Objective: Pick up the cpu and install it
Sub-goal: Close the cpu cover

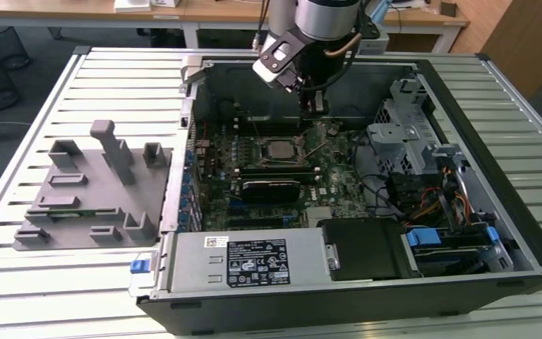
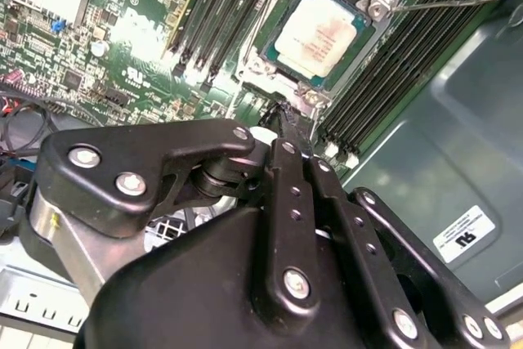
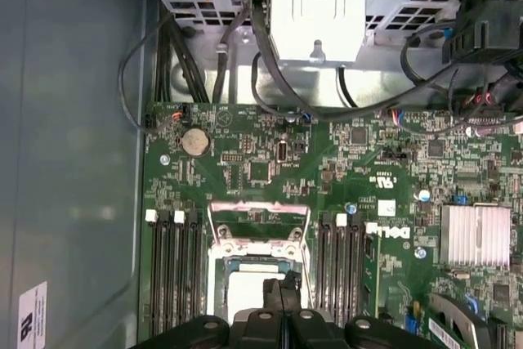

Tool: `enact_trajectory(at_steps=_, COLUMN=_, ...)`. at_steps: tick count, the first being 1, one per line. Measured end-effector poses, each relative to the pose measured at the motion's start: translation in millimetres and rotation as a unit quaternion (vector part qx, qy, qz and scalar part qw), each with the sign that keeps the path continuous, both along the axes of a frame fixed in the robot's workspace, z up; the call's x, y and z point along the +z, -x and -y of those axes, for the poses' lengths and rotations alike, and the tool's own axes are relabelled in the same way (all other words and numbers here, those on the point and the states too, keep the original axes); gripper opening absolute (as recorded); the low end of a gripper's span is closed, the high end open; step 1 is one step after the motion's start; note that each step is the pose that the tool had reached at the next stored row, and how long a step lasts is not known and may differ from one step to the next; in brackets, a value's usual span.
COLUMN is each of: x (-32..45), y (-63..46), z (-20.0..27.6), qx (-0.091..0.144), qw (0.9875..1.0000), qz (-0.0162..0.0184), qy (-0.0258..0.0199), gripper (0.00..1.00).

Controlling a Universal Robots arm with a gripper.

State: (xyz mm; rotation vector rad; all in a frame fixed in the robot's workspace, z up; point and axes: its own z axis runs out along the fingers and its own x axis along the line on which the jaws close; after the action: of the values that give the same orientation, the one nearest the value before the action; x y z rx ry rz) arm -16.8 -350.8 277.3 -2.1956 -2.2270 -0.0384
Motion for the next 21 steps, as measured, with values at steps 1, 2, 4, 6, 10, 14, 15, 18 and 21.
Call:
enact_trajectory(at_steps=1, x=-0.3, y=-1.1, z=-0.1, qx=0.0, qw=1.0, qz=0.0, qy=0.0, gripper=0.11)
enact_trajectory(at_steps=2, x=-0.9, y=-2.3, z=-0.3, qx=0.0, qw=1.0, qz=0.0, qy=0.0001, gripper=0.11)
enact_trajectory(at_steps=4, x=-2.6, y=-4.3, z=-0.8, qx=0.0, qw=1.0, qz=-0.0001, qy=0.0001, gripper=0.11)
enact_trajectory(at_steps=6, x=-4.8, y=-6.1, z=-1.5, qx=0.0, qw=1.0, qz=-0.0002, qy=0.0001, gripper=0.11)
enact_trajectory(at_steps=10, x=-7.2, y=-12.7, z=-3.4, qx=0.0, qw=1.0, qz=-0.0005, qy=0.0, gripper=0.11)
enact_trajectory(at_steps=14, x=-8.9, y=-20.5, z=-4.8, qx=0.0, qw=1.0, qz=-0.001, qy=0.0002, gripper=0.11)
enact_trajectory(at_steps=15, x=-9.3, y=-21.9, z=-5.4, qx=0.0, qw=1.0, qz=-0.001, qy=0.0001, gripper=0.11)
enact_trajectory(at_steps=18, x=-10.5, y=-25.5, z=-9.1, qx=0.0, qw=1.0, qz=-0.001, qy=0.0001, gripper=0.11)
enact_trajectory(at_steps=21, x=-11.7, y=-28.2, z=-13.1, qx=0.0, qw=1.0, qz=-0.001, qy=0.0, gripper=0.11)
